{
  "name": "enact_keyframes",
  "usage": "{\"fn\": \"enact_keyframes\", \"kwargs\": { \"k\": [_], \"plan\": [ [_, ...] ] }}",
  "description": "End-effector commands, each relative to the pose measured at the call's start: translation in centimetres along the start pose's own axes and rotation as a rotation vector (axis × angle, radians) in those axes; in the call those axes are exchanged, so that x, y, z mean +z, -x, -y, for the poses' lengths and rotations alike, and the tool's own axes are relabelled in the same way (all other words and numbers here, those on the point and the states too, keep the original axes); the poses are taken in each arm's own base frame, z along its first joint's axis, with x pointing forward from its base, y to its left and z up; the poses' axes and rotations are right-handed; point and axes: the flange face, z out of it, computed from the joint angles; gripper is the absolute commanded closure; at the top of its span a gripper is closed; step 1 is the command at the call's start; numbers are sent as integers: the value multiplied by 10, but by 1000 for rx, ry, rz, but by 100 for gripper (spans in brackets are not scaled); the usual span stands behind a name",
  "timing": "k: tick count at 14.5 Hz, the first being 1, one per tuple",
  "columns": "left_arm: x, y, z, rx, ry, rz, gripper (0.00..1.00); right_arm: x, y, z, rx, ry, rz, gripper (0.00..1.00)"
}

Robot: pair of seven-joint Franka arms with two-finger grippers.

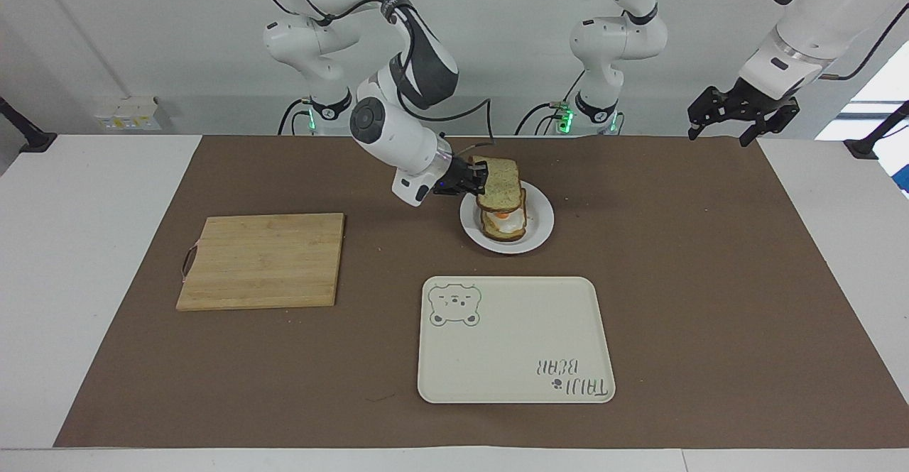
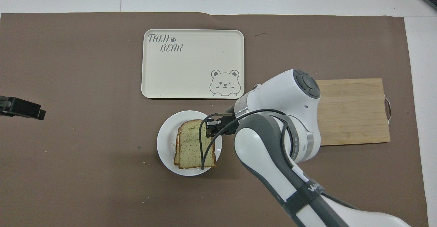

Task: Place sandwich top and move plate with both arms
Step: 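Lower the bread onto the egg toast while the left gripper reaches in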

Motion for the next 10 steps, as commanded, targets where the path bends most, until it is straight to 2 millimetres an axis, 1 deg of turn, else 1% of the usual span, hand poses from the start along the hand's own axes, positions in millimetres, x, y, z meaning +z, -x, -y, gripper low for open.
{"fn": "enact_keyframes", "kwargs": {
  "k": [1, 3, 5, 6, 9, 10],
  "plan": [
    [2, 11, 4, 16, 32, -28, 0, 20, -1, -1, 29, -13, 9, 100],
    [2, 11, 3, 16, 35, -27, 0, 29, -2, 2, 27, -9, -18, 100],
    [4, 11, 4, 43, 53, -29, 0, 37, -4, 0, 28, -3, -14, 100],
    [4, 13, 12, 40, 65, -33, 0, 42, -5, -1, 23, 0, -15, 100],
    [18, 14, 28, 56, 133, -38, 0, 51, -9, -3, 11, 5, -35, 100],
    [21, 14, 27, 66, 142, -39, 0, 57, -8, -2, 6, 9, -31, 100]
  ]
}}
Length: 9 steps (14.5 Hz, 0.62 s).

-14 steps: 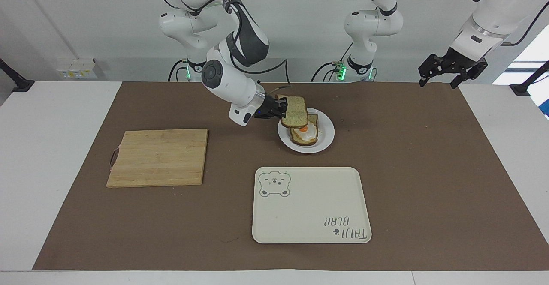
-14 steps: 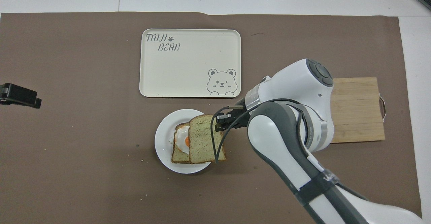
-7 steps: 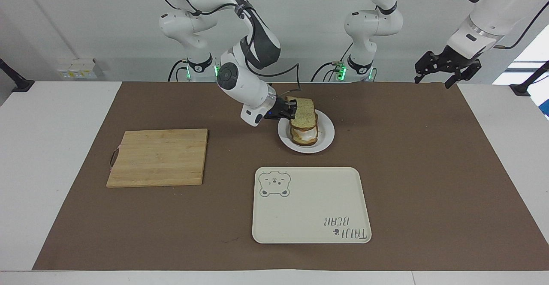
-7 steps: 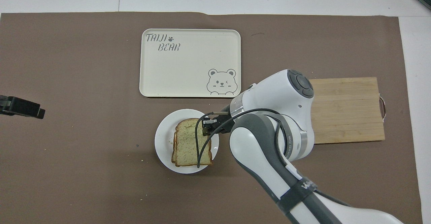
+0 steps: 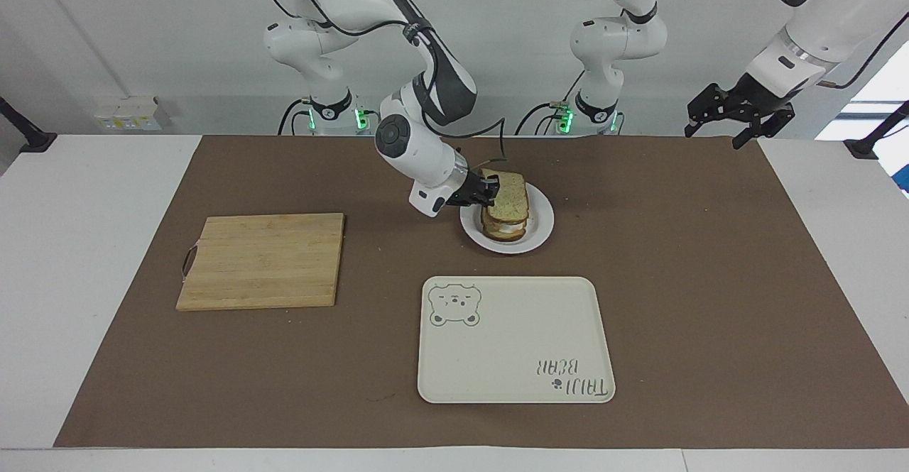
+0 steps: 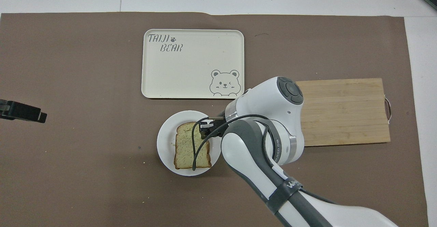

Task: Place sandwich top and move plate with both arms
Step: 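Lower the bread onto the egg toast while the left gripper reaches in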

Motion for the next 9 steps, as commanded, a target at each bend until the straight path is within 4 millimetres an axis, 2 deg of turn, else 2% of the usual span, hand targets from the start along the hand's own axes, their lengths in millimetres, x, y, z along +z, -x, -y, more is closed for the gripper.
{"fn": "enact_keyframes", "kwargs": {
  "k": [1, 3, 6, 9],
  "plan": [
    [13, 8, 7, 22, 45, -28, 0, 12, 1, 3, -2, -17, -12, 100],
    [23, 7, 16, 13, 79, -45, 0, 16, 0, 2, -7, -14, -20, 100],
    [37, 6, 17, 34, 114, -46, 0, 22, 1, 4, -12, -10, -23, 100],
    [48, 5, 15, 26, 147, -57, 0, 29, 4, -3, -27, 0, -13, 100]
  ]
}}
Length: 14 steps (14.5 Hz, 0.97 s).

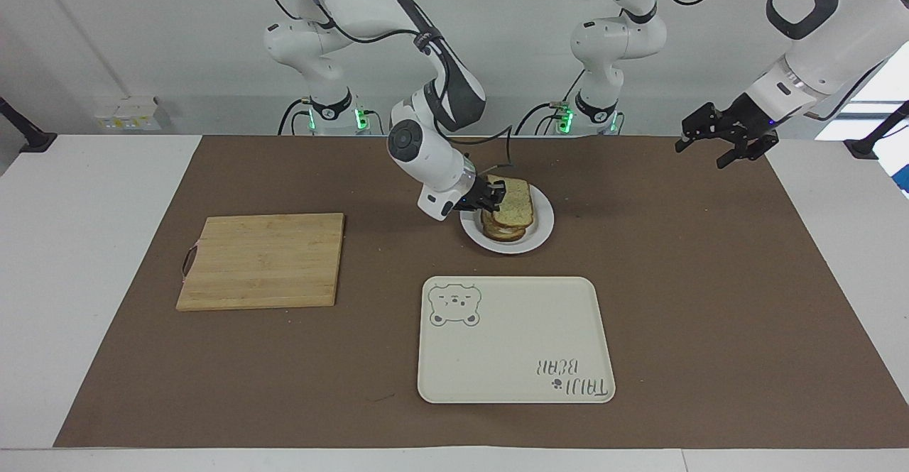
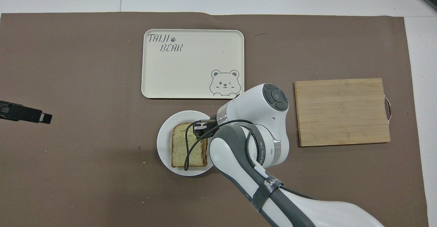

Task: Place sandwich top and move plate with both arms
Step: 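Lower the bread onto the egg toast while the left gripper reaches in, then withdraw the right gripper while the left gripper grips the plate rim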

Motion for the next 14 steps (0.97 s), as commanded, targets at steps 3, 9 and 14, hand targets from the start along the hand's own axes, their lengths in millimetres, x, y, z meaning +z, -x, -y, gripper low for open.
{"fn": "enact_keyframes", "kwargs": {
  "k": [3, 9, 14],
  "plan": [
    [23, 11, 2, -9, 70, -39, 0, 9, 3, -6, -13, -11, -2, 100],
    [63, 13, 4, -41, 126, -42, 0, 8, 0, -11, 11, -9, -22, 89],
    [112, 13, 3, -78, 177, -50, 0, 4, -7, -11, -10, -3, -36, 0]
  ]
}}
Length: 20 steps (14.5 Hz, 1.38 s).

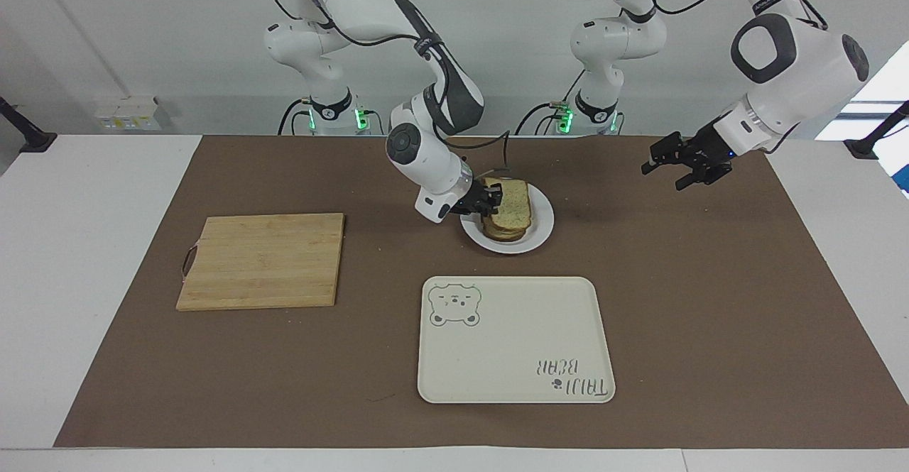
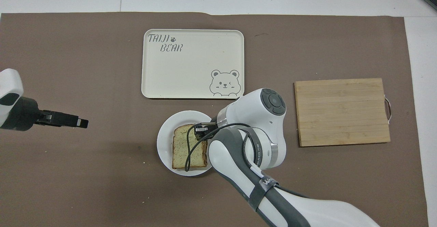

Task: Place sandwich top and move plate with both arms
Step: 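Withdraw the right gripper while the left gripper grips the plate rim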

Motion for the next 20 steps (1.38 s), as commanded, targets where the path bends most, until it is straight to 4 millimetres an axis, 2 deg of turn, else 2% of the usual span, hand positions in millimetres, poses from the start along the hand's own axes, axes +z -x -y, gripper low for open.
{"fn": "enact_keyframes", "kwargs": {
  "k": [1, 5, 8, 10, 11, 13, 17, 20],
  "plan": [
    [33, 14, 1, -13, 34, -19, 0, -2, -7, -3, -20, -12, -17, 0],
    [84, 19, -3, -38, 98, -33, 0, -19, -21, -23, -29, 9, -45, 0],
    [123, 26, -7, -71, 152, -82, 0, -42, -36, -47, -36, 59, -82, 0],
    [142, 31, -9, -115, 193, -100, 0, -60, -41, -59, -51, 99, -96, 0],
    [158, 37, -6, -146, 216, -95, 0, -74, -44, -68, -61, 133, -113, 0],
    [177, 42, -3, -117, 254, -120, 0, -102, -46, -81, -90, 201, -133, 0],
    [201, 51, -9, -131, 310, -122, 0, -159, -46, -113, -101, 315, -160, 0],
    [221, 57, -18, -118, 327, -132, 0, -192, -42, -121, -134, 409, -199, 0]
  ]
}}
